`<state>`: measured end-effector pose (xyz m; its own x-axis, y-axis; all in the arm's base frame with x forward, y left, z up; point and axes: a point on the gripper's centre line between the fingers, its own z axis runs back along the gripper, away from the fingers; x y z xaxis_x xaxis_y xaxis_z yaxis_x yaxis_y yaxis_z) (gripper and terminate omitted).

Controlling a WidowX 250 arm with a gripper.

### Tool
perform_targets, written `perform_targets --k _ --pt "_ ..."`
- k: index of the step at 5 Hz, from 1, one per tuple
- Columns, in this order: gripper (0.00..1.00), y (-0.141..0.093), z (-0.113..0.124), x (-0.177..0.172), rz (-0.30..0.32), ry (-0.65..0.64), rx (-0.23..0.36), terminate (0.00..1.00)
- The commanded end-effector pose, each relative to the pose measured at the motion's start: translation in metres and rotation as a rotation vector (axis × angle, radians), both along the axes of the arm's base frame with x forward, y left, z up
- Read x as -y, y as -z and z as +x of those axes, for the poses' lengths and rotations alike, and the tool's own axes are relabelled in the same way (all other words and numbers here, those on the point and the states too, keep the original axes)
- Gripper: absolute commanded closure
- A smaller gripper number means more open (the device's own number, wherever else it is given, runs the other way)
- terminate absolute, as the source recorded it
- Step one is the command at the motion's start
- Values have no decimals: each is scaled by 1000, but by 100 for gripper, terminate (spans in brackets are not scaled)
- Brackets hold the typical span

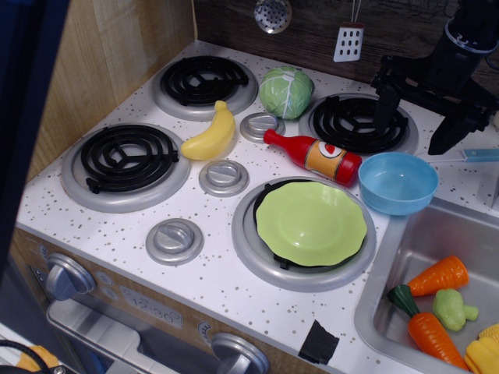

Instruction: Put banana on plate

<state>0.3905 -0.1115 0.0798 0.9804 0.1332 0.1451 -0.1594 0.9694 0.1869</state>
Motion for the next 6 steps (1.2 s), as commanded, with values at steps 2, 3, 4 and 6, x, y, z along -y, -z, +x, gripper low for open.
perform_targets --k 2,3,4,6 --pt "0 -14 -18 -35 97 -6 -12 0" --pt "0 -21 -29 -69 165 22 -29 0" --pt "0 -22 -36 -114 222 79 -19 0" --pt "0 -5 -29 -175 199 123 45 0"
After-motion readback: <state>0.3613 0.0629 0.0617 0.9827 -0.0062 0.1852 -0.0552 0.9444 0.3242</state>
